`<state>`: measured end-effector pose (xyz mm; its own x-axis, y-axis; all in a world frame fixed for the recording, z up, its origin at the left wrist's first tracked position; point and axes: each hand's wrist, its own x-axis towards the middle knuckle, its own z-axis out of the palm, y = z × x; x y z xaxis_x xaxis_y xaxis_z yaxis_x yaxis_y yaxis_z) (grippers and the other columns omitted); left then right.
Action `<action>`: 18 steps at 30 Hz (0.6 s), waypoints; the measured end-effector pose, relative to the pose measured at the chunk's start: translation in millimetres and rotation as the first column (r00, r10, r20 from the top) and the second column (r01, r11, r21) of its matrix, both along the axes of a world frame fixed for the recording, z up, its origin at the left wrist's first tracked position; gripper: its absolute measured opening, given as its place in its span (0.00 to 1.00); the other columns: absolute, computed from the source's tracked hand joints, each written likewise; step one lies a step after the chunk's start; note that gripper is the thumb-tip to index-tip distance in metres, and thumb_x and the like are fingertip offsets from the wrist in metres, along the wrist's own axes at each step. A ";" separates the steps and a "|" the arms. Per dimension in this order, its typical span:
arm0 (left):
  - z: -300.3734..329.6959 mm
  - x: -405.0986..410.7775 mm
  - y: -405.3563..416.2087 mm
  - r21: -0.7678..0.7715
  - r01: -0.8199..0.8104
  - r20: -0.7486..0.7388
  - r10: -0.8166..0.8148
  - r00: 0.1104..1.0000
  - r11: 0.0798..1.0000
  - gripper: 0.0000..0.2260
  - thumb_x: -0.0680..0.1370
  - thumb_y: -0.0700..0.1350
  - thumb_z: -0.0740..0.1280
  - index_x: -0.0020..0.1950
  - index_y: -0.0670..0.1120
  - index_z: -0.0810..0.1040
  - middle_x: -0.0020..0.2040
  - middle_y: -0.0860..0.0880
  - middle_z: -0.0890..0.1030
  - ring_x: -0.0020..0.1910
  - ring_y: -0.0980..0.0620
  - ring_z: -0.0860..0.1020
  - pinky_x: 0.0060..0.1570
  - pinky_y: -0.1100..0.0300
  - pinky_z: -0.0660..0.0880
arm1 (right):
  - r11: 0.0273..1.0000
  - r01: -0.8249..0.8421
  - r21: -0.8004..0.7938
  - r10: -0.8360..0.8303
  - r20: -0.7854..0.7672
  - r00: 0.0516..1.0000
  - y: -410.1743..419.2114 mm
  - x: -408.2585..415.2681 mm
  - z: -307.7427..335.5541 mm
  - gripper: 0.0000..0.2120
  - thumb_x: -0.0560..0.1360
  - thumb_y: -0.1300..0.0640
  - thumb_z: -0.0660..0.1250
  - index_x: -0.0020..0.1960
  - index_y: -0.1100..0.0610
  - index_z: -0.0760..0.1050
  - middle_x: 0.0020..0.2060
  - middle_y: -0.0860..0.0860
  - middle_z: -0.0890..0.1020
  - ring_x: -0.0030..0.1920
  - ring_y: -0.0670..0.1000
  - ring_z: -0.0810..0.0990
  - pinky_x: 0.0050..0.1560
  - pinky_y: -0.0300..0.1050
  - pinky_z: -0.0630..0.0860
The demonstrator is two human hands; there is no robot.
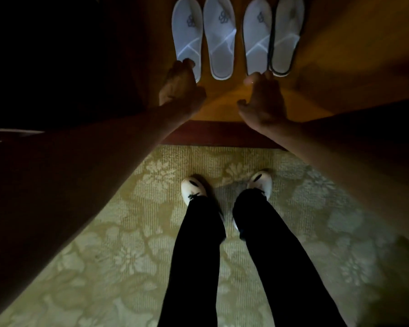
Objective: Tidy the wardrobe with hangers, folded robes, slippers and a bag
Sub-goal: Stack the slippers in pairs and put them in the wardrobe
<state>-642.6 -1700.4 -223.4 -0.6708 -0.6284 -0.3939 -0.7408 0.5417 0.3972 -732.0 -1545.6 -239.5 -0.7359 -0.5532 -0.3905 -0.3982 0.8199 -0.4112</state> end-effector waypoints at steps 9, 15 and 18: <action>122.7 73.9 31.8 -0.011 0.055 -0.108 -0.056 0.993 0.998 0.23 0.74 0.36 0.63 0.70 0.48 0.73 0.65 0.49 0.78 0.62 0.51 0.78 0.50 0.65 0.69 | 0.993 0.110 -0.044 -0.104 0.111 0.988 28.8 62.8 121.6 0.21 0.74 0.52 0.68 0.66 0.56 0.74 0.64 0.57 0.75 0.66 0.58 0.73 0.64 0.51 0.72; 210.7 132.5 49.8 -0.048 0.049 -0.248 -0.059 0.967 0.998 0.23 0.74 0.35 0.62 0.69 0.45 0.74 0.63 0.46 0.78 0.61 0.47 0.77 0.57 0.54 0.77 | 0.974 0.113 -0.195 -0.107 0.043 0.993 41.5 112.0 209.8 0.21 0.74 0.55 0.70 0.66 0.55 0.74 0.61 0.54 0.78 0.61 0.53 0.77 0.58 0.41 0.71; 274.4 161.3 48.8 -0.118 0.093 -0.348 -0.129 0.929 0.989 0.20 0.73 0.35 0.62 0.66 0.41 0.75 0.59 0.43 0.79 0.59 0.43 0.77 0.60 0.47 0.76 | 0.960 0.091 -0.266 -0.090 0.014 0.996 33.6 136.6 275.7 0.21 0.74 0.54 0.70 0.67 0.54 0.74 0.59 0.52 0.79 0.59 0.52 0.79 0.56 0.41 0.73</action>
<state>-481.3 -1651.6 51.0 -0.8229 -0.5652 -0.0591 -0.4949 0.6617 0.5632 -595.4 -1512.0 36.2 -0.7873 -0.5684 -0.2390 -0.3265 0.7132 -0.6203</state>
